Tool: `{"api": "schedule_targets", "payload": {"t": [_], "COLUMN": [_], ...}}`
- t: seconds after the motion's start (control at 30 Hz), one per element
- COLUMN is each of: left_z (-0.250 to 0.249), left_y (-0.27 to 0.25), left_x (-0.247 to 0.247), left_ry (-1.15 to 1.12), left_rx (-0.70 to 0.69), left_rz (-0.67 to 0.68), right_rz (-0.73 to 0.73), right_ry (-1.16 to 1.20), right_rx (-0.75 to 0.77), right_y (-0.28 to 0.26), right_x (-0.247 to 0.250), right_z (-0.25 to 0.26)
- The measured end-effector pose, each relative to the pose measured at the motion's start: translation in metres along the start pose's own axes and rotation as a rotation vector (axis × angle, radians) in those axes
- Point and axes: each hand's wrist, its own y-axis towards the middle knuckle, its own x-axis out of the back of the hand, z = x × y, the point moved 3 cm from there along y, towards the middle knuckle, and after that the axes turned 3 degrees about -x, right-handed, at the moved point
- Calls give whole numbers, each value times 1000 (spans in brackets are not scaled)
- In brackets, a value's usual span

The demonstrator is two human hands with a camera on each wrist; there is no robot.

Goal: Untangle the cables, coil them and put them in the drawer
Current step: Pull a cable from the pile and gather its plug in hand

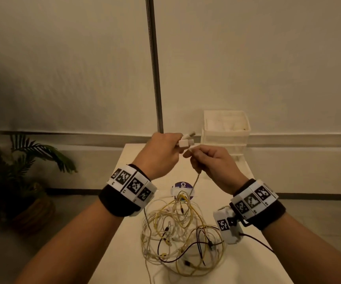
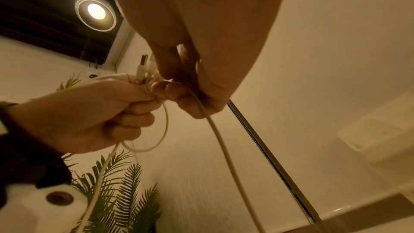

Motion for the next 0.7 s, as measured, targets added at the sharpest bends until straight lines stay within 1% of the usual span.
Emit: {"api": "schedule_targets", "payload": {"t": [0.07,0.1,0.17,0.23,0.27,0.3,0.33,0.37,0.43,0.5,0.53,0.57,0.6,0.63,0.7], "left_z": [-3,-5,-7,0,4,7,9,8,-1,-11,-15,-17,-19,-19,-19], "left_y": [5,7,14,19,21,22,21,19,13,8,5,3,1,-1,-2], "left_x": [8,15,35,62,73,79,82,79,62,35,21,9,0,-6,-9], "left_ry": [-47,-58,-65,-107,-132,-146,-152,-156,-154,-99,-77,-71,-83,-101,-117], "left_rx": [28,31,60,135,166,187,192,172,58,-80,-105,-99,-80,-66,-46], "left_rz": [-103,-185,-385,-583,-650,-681,-682,-662,-560,-327,-199,-94,-24,8,-3], "right_rz": [-2,2,18,28,13,-12,-46,-82,-125,-112,-96,-80,-63,-44,-1], "right_ry": [8,11,-16,-75,-97,-104,-98,-90,-92,-110,-121,-127,-126,-120,-112], "right_rx": [17,14,-16,-58,-75,-90,-103,-108,-90,-52,-31,-12,3,20,47], "right_y": [-1,-1,-4,-7,-9,-9,-9,-8,-4,0,3,5,7,8,10], "right_x": [-1,-3,-7,-11,-10,-8,-6,-3,3,4,4,3,3,4,6], "right_z": [-3,-7,-20,-37,-44,-50,-53,-55,-50,-38,-29,-22,-14,-7,5]}}
